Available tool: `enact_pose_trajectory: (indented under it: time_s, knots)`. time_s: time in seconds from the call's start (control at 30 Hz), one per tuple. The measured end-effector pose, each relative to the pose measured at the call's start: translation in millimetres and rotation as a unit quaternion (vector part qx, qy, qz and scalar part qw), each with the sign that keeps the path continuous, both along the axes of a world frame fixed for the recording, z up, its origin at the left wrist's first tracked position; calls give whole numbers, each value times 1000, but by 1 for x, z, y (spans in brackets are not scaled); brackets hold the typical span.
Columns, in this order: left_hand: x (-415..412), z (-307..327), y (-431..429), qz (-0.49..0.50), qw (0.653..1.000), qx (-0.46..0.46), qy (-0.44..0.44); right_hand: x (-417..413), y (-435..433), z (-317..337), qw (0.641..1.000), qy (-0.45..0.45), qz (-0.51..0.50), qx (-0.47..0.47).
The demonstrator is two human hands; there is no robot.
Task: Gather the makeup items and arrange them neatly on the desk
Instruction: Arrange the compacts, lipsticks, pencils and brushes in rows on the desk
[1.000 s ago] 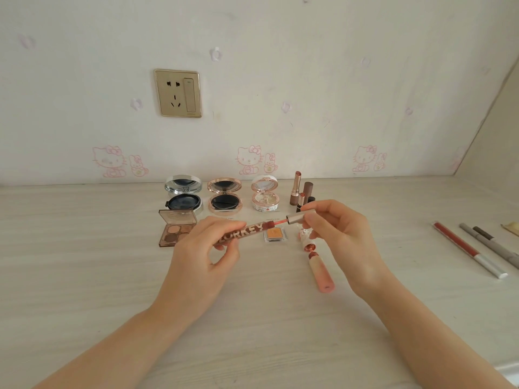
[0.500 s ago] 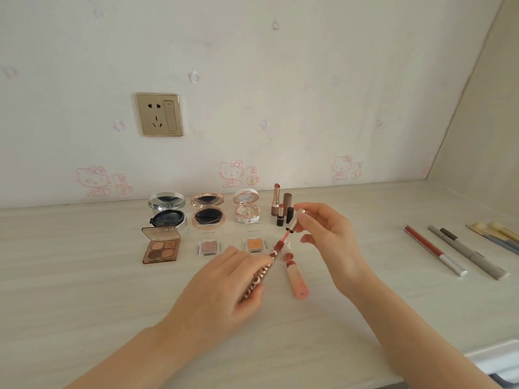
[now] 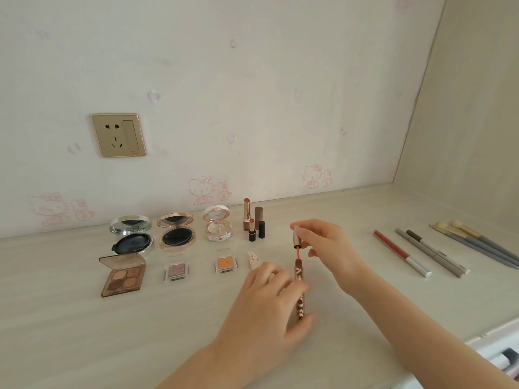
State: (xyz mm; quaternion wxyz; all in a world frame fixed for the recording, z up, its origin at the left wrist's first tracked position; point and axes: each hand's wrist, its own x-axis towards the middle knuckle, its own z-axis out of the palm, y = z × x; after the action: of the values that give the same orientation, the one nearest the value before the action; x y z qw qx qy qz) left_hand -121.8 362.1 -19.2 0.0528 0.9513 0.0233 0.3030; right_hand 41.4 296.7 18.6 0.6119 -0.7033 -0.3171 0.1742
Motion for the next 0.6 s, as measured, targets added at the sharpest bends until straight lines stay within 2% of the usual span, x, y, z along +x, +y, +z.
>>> enact_pose_trajectory:
  time_s: [0.27,0.43,0.6]
  knots:
    - [-1,-12,11,6,1000,2,12,8,32,-8,993,-78,24,-82]
    - [-2,-13,17,18,999,-37,12,6,53,-12,979,-161,19,-125]
    - [0,-16,21,20,999,-32,8,6,62,-20,960,-225,42,-160]
